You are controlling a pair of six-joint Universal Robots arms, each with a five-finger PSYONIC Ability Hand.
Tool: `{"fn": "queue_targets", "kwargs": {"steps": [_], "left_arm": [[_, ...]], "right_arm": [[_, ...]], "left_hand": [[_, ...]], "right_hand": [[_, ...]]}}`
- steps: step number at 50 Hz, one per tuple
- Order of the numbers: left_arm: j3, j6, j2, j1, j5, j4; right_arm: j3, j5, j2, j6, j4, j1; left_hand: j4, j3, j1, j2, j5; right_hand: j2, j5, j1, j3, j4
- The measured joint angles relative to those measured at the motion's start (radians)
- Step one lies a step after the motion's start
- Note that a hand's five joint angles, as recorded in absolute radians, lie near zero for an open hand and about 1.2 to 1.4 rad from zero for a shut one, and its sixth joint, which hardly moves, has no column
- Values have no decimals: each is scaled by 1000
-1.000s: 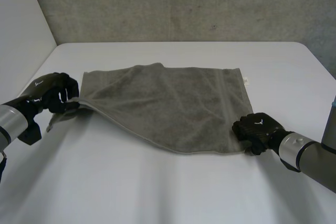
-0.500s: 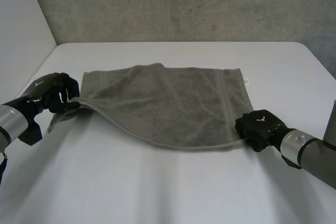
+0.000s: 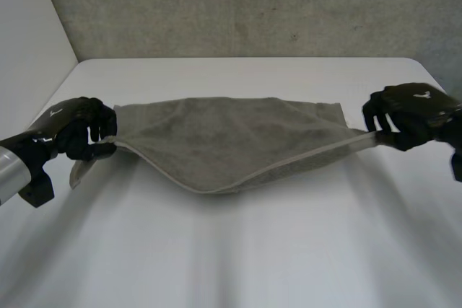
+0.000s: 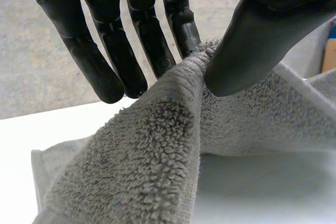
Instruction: Fold the towel.
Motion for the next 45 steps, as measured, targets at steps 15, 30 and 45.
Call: {"fn": "queue_targets", "kwargs": {"steps": [15,30,45], "left_arm": [[-179,443,184,105,68,-318],[-91,650,63,153,203,-439],[376,533,-379,-166,-71,-284]], "right_arm": [[41,-118,-143,-347,398,-223],[5,-268,-32,-642,596,-314],[-361,53,341,-356,299,48]], "left_hand": [[0,1,0,0,5],[0,3,0,4,5],[0,5,0,5,8]], "right_hand": [[0,0,9,0,0],[0,0,13,0,0],[4,0,13,5,0]]}}
